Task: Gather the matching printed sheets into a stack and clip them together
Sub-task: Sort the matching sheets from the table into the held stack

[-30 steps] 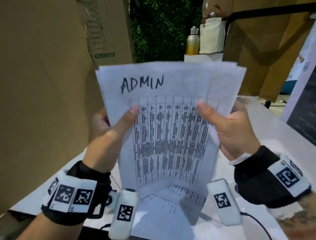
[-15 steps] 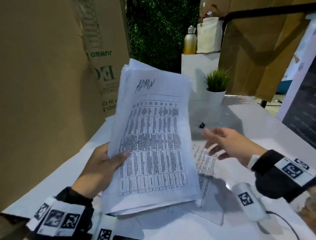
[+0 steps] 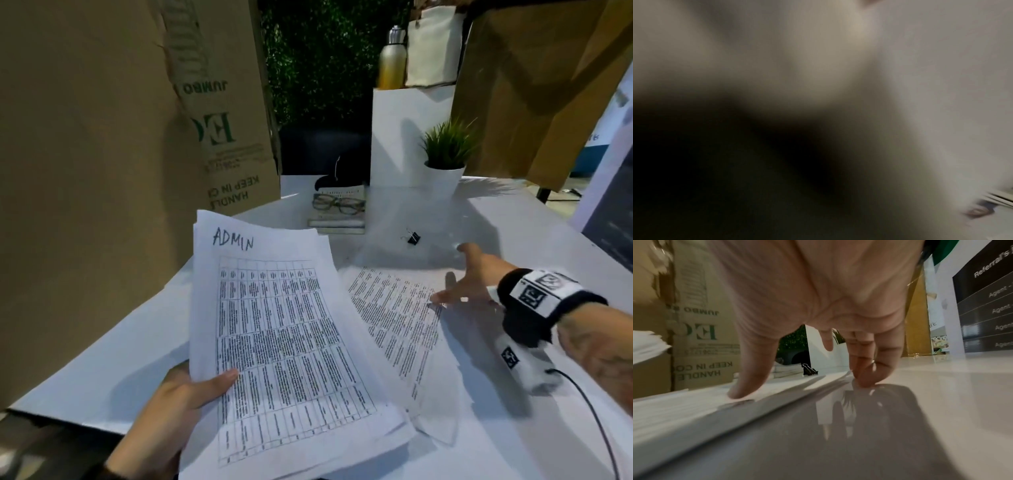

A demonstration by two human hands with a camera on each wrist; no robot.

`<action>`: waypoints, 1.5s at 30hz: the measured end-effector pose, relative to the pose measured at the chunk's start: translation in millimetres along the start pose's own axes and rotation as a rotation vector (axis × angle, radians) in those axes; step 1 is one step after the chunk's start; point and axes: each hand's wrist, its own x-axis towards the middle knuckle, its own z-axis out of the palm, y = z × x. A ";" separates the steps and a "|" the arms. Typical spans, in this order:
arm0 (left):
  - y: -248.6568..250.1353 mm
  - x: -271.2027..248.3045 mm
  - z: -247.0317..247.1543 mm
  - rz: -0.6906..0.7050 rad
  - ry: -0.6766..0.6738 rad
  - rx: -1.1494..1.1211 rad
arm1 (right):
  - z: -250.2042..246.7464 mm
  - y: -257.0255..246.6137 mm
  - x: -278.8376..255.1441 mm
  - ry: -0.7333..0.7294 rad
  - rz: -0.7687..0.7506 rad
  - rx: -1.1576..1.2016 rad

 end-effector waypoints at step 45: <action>8.4 8.3 36.2 0.234 -0.065 -0.513 | -0.3 -94.6 -85.3 -0.304 -0.605 0.938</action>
